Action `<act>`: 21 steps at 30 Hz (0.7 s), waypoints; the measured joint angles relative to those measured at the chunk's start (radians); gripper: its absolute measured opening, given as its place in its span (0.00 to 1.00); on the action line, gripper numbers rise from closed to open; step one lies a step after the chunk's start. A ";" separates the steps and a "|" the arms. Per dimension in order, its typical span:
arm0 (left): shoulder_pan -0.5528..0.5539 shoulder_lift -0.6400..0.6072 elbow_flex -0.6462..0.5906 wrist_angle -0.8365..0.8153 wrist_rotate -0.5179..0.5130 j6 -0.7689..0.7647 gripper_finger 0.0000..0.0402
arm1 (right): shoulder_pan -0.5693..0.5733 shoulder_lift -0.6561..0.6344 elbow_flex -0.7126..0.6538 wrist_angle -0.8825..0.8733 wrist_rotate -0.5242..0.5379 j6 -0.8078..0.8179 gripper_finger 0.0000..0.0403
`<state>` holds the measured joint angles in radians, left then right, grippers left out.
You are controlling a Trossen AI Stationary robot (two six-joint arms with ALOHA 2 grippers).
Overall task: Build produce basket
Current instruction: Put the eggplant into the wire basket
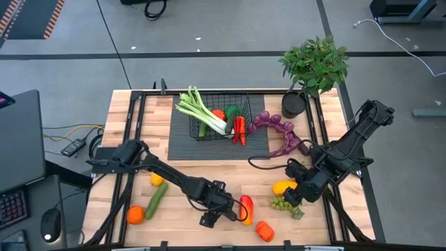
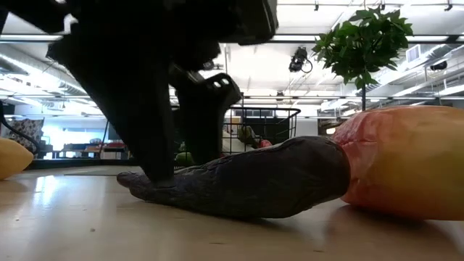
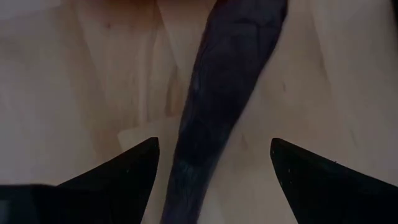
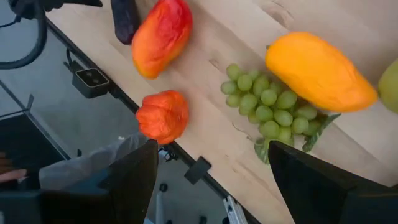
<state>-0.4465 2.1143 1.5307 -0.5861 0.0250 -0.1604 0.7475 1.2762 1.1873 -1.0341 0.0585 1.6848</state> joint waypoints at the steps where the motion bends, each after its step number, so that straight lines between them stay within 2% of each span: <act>1: 0.000 0.002 0.000 -0.001 -0.010 0.002 0.78 | 0.004 0.000 0.000 0.001 0.000 0.007 0.76; 4: 0.002 0.019 0.001 0.035 -0.049 0.016 0.76 | 0.013 0.000 0.000 0.000 0.007 0.023 0.76; 8: 0.007 0.028 0.000 0.075 -0.083 -0.014 0.67 | 0.013 0.000 0.000 -0.015 -0.007 0.011 0.76; 11: 0.012 0.028 0.000 0.104 -0.091 -0.049 0.55 | 0.032 -0.001 0.000 -0.043 -0.013 0.012 0.76; 18: 0.025 0.017 0.000 0.093 -0.091 -0.172 0.25 | 0.097 0.019 0.000 -0.132 0.053 0.071 0.76; 21: 0.036 -0.022 0.000 0.054 -0.092 -0.176 0.20 | 0.110 0.038 0.000 -0.135 0.054 0.061 0.76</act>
<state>-0.4104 2.0921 1.5309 -0.5322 -0.0669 -0.3369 0.8572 1.3142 1.1873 -1.1691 0.1123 1.7455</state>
